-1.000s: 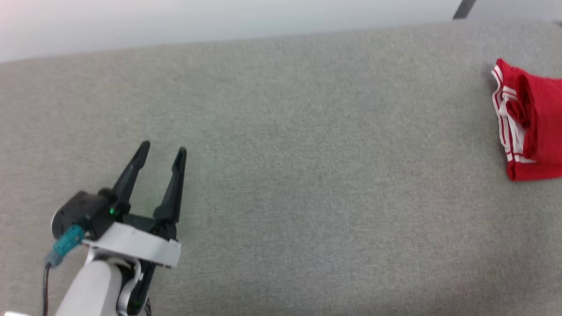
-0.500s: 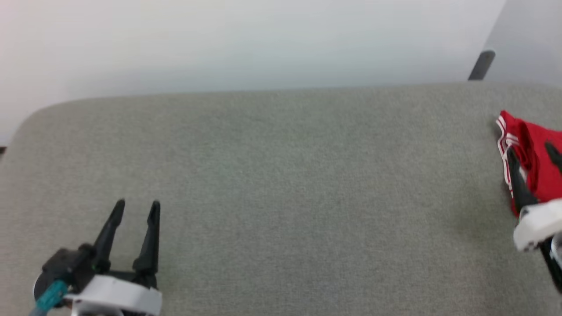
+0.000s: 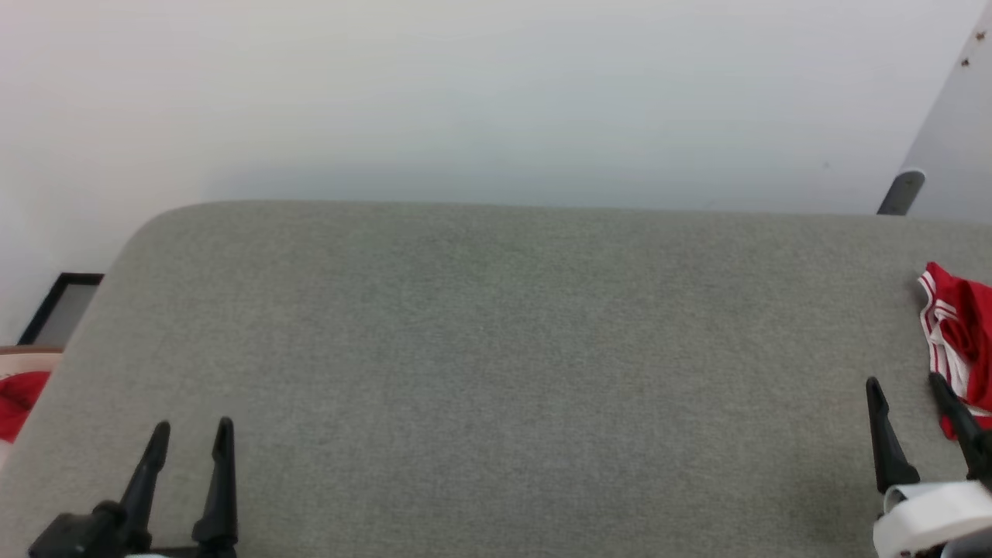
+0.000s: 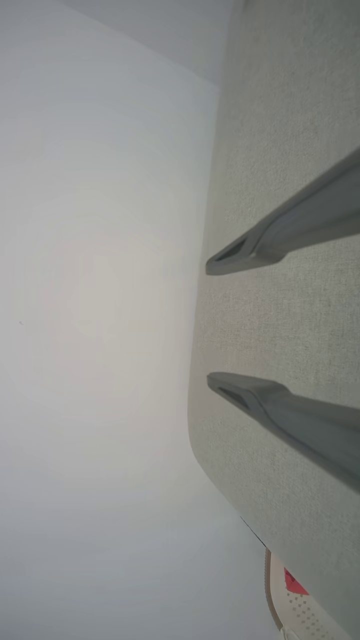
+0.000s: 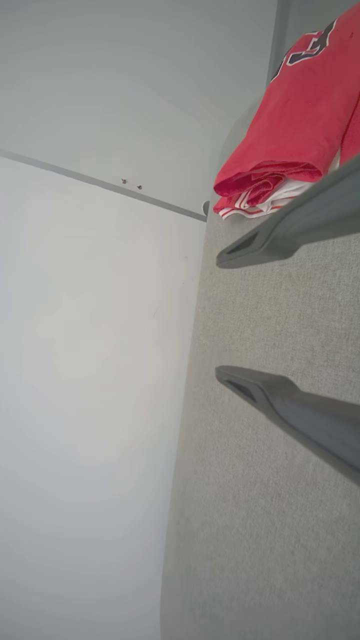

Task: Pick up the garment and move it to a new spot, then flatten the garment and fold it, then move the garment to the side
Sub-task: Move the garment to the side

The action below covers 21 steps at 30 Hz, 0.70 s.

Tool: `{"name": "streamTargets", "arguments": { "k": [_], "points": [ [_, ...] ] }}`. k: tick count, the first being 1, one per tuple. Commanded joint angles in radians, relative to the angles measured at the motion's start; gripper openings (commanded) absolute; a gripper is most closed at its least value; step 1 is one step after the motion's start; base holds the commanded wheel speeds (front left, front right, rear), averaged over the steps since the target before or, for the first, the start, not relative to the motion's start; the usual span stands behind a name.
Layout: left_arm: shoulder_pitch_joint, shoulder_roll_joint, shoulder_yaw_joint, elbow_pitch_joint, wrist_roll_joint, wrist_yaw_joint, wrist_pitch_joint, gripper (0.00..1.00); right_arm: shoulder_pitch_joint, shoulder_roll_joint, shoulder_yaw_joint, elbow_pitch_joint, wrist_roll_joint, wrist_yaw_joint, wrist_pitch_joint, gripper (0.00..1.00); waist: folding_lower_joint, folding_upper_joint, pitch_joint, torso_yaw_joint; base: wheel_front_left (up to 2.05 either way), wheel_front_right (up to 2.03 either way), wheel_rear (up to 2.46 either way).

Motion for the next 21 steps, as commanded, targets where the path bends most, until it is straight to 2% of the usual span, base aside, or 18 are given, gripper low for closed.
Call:
{"name": "streamTargets", "arguments": {
  "k": [1, 9, 21],
  "points": [
    [0.017, -0.001, 0.005, -0.006, 0.005, -0.002, 0.001, 1.0, 0.024, 0.008, -0.01, -0.014, -0.002, -0.001, -0.005, 1.0, 0.0, 0.0, -0.015, 0.016, 0.0, 0.0, 0.0],
    [0.066, -0.009, 0.027, -0.018, 0.012, -0.002, 0.001, 1.0, 0.147, 0.067, -0.034, -0.111, -0.038, -0.001, -0.005, 1.0, 0.0, 0.0, -0.032, 0.035, 0.0, 0.0, 0.0],
    [0.088, 0.007, 0.012, -0.021, -0.005, -0.002, 0.001, 1.0, 0.241, 0.124, -0.03, -0.171, -0.071, -0.001, -0.005, 1.0, 0.0, 0.0, -0.04, 0.033, 0.0, 0.0, 0.0]
  ]
}}
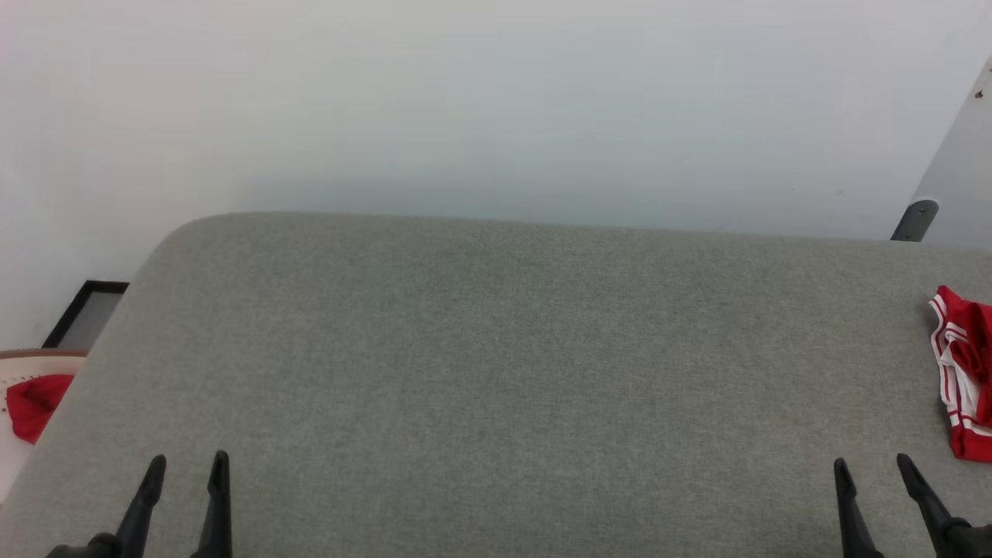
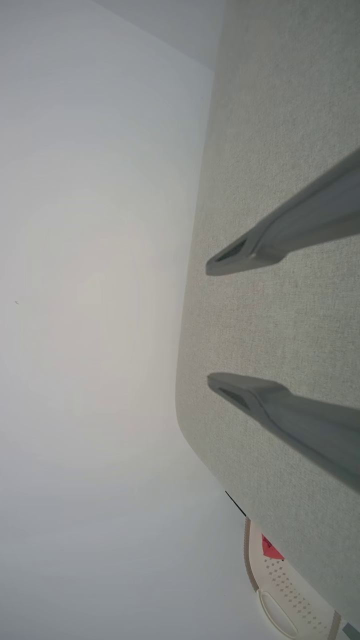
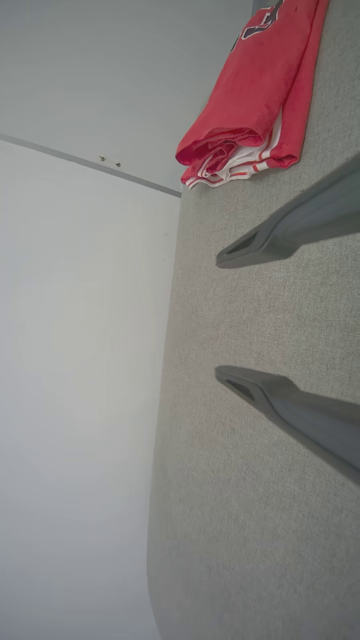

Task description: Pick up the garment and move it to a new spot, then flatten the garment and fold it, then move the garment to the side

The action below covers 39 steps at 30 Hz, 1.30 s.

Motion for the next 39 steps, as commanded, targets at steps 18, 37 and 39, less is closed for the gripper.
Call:
{"name": "streamTargets", "arguments": {
  "k": [18, 37, 39],
  "points": [
    [0.004, 0.014, -0.02, 0.005, -0.028, -0.002, 0.001, 1.0, 0.006, 0.006, 0.022, -0.004, -0.024, -0.001, -0.005, 1.0, 0.0, 0.0, -0.001, -0.018, 0.0, 0.0, 0.0],
    [-0.033, -0.052, -0.026, 0.073, -0.216, 0.0, 0.06, 0.0, -0.021, 0.032, 0.01, 0.057, 0.218, 0.0, 0.067, 0.0, 0.0, 0.0, 0.006, -0.025, 0.0, 0.0, 0.0],
    [-0.04, -0.056, -0.025, 0.076, -0.246, 0.0, 0.069, 0.0, -0.027, 0.034, 0.009, 0.057, 0.256, 0.0, 0.076, 0.0, 0.0, 0.0, 0.007, -0.026, 0.0, 0.0, 0.0]
  ]
}}
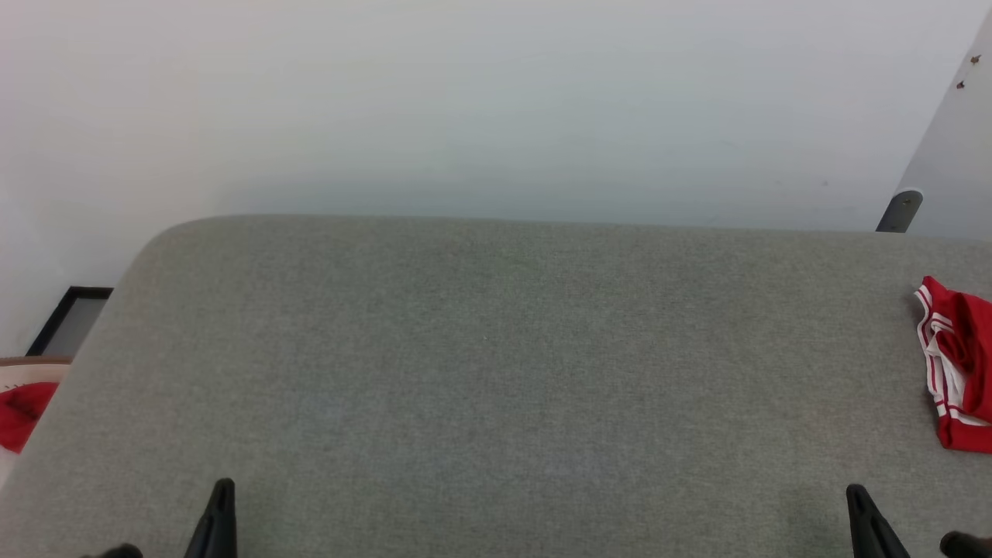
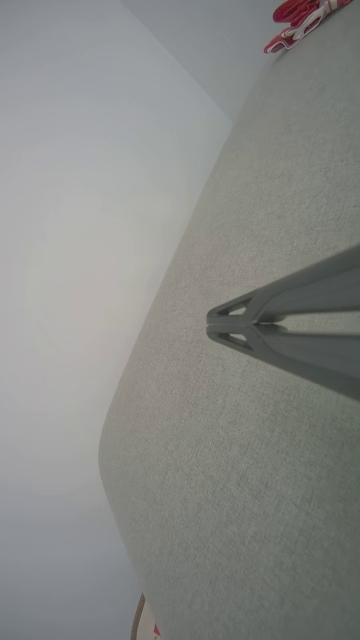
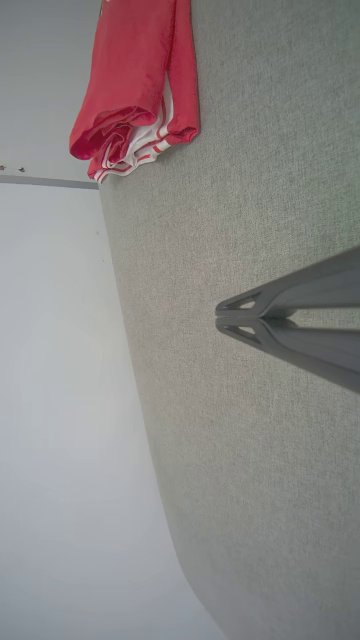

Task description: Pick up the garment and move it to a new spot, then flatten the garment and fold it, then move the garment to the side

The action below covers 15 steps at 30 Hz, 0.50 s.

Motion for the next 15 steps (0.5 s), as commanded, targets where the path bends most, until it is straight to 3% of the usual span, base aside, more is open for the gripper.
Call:
{"name": "streamTargets", "arguments": {
  "k": [1, 15],
  "points": [
    [-0.033, 0.003, 0.008, -0.009, -0.047, 0.0, 0.011, 0.0, -0.037, 0.0, -0.008, -0.013, 0.061, 0.0, 0.011, 0.0, 0.0, -0.0001, 0.001, -0.001, 0.0, 0.0, 0.0],
    [-0.076, -0.024, 0.017, 0.01, -0.225, -0.001, 0.067, 0.0, -0.074, 0.01, -0.016, -0.009, 0.285, 0.0, 0.063, 0.0, 0.0, -0.0001, 0.009, -0.008, 0.0, 0.0, 0.0]
  ]
}}
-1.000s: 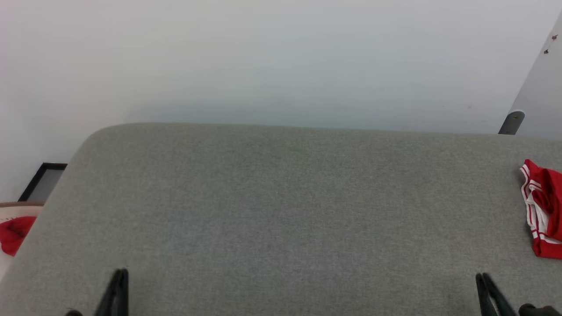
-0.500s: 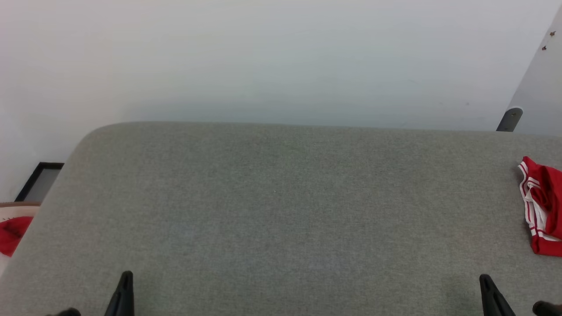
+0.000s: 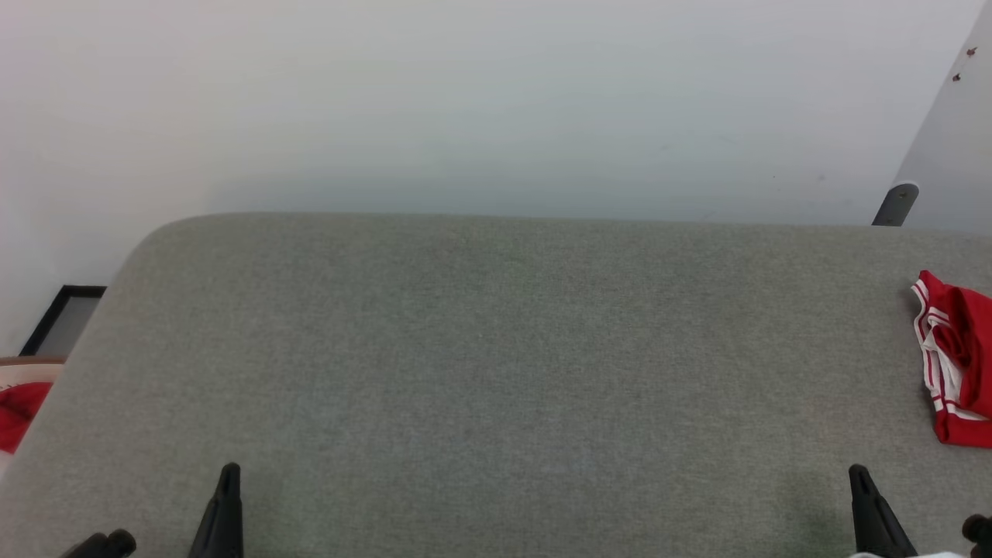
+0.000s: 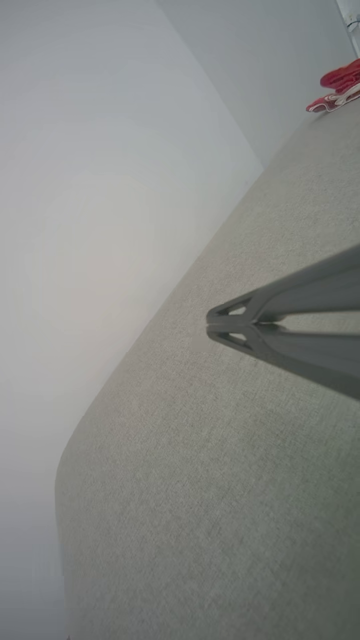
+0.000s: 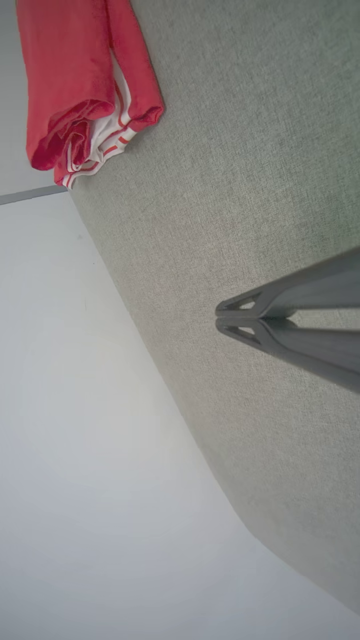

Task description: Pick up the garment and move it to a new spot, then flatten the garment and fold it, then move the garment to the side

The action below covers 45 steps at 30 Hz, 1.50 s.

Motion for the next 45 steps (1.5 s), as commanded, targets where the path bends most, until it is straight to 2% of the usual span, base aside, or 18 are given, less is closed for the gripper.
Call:
{"name": "streamTargets", "arguments": {
  "k": [1, 21, 45],
  "points": [
    [-0.026, 0.004, 0.007, -0.009, -0.028, -0.001, 0.006, 0.0, -0.032, -0.003, -0.007, -0.01, 0.036, 0.0, 0.006, 0.0, 0.0, 0.0, 0.001, -0.001, 0.0, 0.0, 0.0],
    [-0.081, -0.032, 0.018, 0.017, -0.255, -0.002, 0.077, 0.0, -0.079, 0.012, -0.018, -0.003, 0.32, 0.0, 0.075, 0.0, 0.0, 0.0, 0.012, -0.012, 0.0, 0.0, 0.0],
    [-0.133, -0.067, 0.028, 0.042, -0.475, -0.003, 0.145, 0.0, -0.124, 0.026, -0.03, 0.005, 0.593, 0.0, 0.141, 0.0, 0.0, 0.0, 0.026, -0.025, 0.0, 0.0, 0.0]
  ]
}}
